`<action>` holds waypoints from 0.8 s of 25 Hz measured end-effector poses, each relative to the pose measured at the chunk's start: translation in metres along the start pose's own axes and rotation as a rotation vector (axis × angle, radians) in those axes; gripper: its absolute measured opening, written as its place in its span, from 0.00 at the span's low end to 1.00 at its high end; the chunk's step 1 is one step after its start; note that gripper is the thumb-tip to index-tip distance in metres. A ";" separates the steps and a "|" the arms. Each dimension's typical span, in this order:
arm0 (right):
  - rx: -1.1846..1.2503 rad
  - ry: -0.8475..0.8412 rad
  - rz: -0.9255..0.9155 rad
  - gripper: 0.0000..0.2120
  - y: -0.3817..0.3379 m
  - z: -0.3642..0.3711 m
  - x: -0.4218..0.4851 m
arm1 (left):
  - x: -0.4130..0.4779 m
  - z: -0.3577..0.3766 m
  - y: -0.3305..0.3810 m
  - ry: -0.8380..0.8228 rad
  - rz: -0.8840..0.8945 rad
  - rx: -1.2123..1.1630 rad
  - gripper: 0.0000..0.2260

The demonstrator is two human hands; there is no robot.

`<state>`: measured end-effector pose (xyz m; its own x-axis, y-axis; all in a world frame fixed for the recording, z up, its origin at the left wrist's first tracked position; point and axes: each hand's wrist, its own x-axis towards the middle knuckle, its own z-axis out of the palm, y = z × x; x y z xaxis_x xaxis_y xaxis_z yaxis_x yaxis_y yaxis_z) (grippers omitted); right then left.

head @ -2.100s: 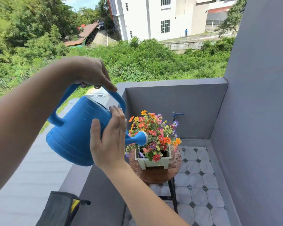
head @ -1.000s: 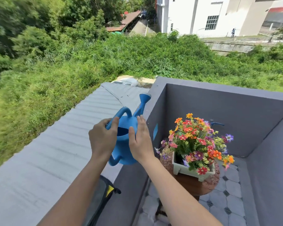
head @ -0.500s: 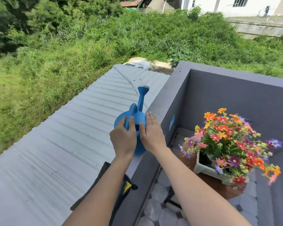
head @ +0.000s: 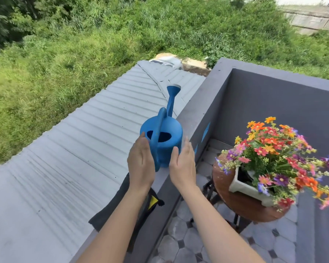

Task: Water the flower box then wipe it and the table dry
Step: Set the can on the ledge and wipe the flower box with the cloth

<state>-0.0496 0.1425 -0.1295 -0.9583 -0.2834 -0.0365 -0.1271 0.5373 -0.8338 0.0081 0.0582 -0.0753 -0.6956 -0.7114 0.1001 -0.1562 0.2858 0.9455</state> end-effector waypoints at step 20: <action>-0.483 -0.328 0.043 0.22 -0.005 0.061 -0.093 | -0.052 -0.077 -0.131 -0.088 -0.051 0.664 0.18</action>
<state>0.0552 0.1183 -0.1557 -0.8456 -0.4433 -0.2974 -0.2662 0.8331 -0.4849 0.1186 0.0086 -0.1803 -0.7263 -0.6874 0.0076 -0.5692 0.6076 0.5539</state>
